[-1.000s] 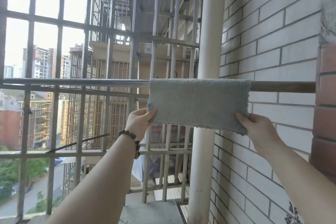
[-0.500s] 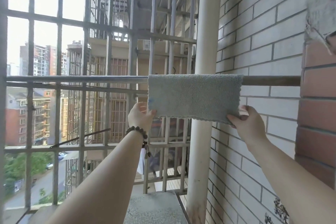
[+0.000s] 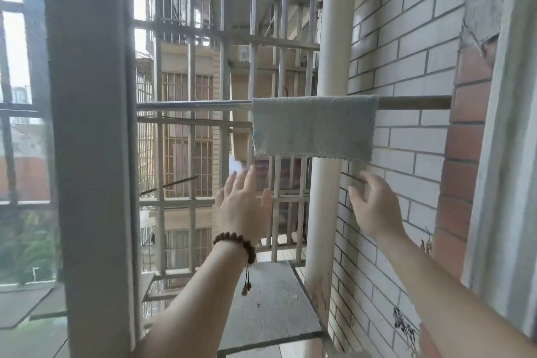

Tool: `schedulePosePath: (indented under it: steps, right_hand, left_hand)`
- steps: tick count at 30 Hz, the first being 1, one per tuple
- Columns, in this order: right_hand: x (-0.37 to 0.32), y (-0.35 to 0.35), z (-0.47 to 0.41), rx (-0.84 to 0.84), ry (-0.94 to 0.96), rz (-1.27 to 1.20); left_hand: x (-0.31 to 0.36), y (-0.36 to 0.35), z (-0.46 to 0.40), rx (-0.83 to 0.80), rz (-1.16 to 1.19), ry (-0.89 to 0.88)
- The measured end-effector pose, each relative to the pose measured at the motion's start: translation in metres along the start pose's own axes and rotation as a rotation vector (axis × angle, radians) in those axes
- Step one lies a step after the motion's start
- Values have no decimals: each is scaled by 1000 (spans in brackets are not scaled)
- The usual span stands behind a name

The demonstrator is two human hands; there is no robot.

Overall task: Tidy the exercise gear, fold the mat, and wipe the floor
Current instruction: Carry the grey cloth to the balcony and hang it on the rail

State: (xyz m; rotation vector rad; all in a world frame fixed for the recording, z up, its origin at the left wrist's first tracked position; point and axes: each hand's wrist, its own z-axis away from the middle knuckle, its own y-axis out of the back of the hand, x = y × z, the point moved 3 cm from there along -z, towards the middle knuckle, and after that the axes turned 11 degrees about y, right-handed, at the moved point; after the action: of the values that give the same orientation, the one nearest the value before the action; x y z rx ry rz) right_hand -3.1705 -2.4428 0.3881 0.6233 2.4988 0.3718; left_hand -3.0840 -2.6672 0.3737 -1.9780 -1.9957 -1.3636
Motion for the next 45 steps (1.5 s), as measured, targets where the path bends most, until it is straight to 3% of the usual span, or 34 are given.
schedulePosePath:
  steps: [5,17,23,29,36,45]
  right_hand:
    - [-8,-10,64,-153,94,88]
    - [-4,-45,225,-418,-73,196]
    - [1,-45,294,-514,-54,196]
    - [12,-26,347,-581,-45,82]
    - [7,32,422,-763,129,-54]
    - [-90,56,502,-972,349,-297]
  left_hand:
    - [-24,-2,57,-119,-71,-16]
    - [-96,-23,181,-394,-241,11]
    - [-116,-14,246,-434,-309,89]
    - [-114,0,321,-393,-353,202]
    - [-83,31,449,-362,-462,458]
    - [-87,149,576,-171,-670,781]
